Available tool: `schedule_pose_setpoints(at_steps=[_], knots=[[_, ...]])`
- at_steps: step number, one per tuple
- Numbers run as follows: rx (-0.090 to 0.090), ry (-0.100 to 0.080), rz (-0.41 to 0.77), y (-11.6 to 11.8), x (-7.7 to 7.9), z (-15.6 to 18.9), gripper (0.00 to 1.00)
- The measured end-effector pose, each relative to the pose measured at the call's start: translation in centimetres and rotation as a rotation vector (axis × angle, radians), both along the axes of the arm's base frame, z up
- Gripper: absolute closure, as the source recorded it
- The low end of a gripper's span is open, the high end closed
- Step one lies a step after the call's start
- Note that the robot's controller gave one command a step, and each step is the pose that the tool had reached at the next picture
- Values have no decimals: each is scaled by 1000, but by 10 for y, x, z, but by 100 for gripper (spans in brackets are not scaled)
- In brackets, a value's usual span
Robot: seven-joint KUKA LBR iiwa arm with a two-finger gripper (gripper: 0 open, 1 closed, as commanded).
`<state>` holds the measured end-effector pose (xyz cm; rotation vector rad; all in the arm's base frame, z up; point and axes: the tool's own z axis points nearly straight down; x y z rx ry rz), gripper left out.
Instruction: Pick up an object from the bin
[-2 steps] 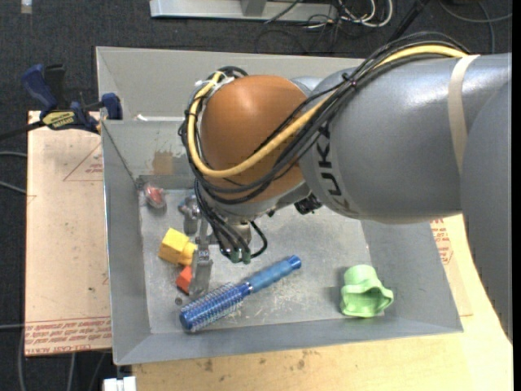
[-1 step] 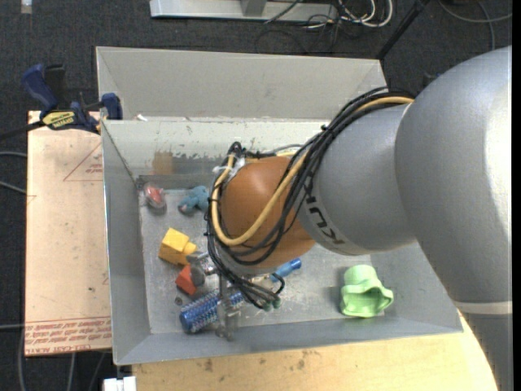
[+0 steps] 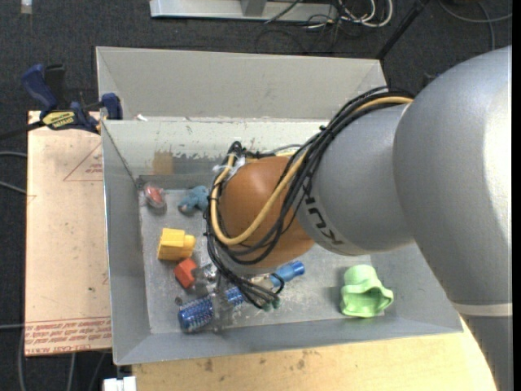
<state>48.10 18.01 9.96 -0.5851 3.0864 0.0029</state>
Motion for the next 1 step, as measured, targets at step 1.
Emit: schedule_pose_setpoints(at_steps=[1], knots=[[3, -10, -63, 10, 30, 186, 100]])
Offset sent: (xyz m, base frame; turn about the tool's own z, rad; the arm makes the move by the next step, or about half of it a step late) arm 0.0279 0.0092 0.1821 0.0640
